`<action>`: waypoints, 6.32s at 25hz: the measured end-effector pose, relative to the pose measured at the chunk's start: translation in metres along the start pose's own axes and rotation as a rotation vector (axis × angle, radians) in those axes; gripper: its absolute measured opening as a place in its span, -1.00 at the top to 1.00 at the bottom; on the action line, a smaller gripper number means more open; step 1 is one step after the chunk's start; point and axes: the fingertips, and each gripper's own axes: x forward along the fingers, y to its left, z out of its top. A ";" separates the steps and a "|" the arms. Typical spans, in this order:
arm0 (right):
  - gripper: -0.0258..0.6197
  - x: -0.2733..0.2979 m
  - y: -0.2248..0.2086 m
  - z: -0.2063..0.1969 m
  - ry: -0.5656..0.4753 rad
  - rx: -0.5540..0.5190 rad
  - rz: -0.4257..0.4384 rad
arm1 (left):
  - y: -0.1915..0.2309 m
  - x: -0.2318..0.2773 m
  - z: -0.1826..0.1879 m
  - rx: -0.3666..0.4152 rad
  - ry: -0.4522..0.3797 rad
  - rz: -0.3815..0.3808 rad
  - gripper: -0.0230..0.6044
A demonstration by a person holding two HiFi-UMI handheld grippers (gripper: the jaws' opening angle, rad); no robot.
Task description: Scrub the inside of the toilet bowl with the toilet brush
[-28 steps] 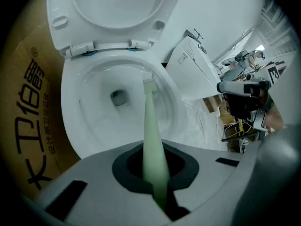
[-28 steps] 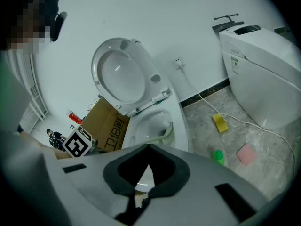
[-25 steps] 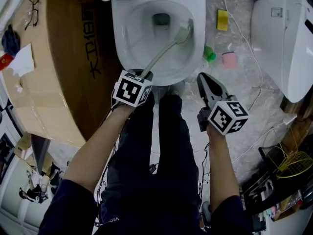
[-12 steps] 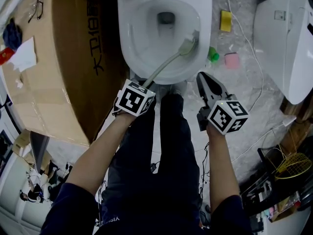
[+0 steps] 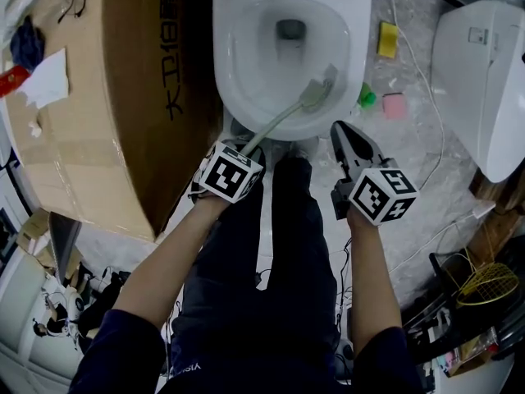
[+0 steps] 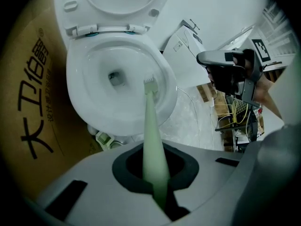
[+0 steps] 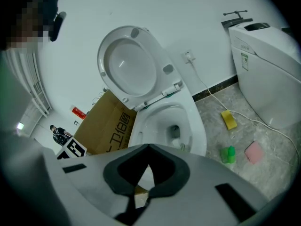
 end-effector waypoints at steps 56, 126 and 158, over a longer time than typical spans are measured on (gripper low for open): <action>0.91 0.032 -0.017 0.037 0.050 0.001 0.015 | 0.164 -0.077 0.066 -0.095 0.020 0.322 0.83; 0.91 -0.011 -0.007 -0.007 -0.025 0.058 -0.054 | 0.007 0.002 0.038 0.098 0.029 -0.004 0.83; 0.91 -0.038 0.049 0.026 -0.048 -0.017 -0.044 | 0.013 -0.079 0.016 0.040 -0.055 0.036 0.83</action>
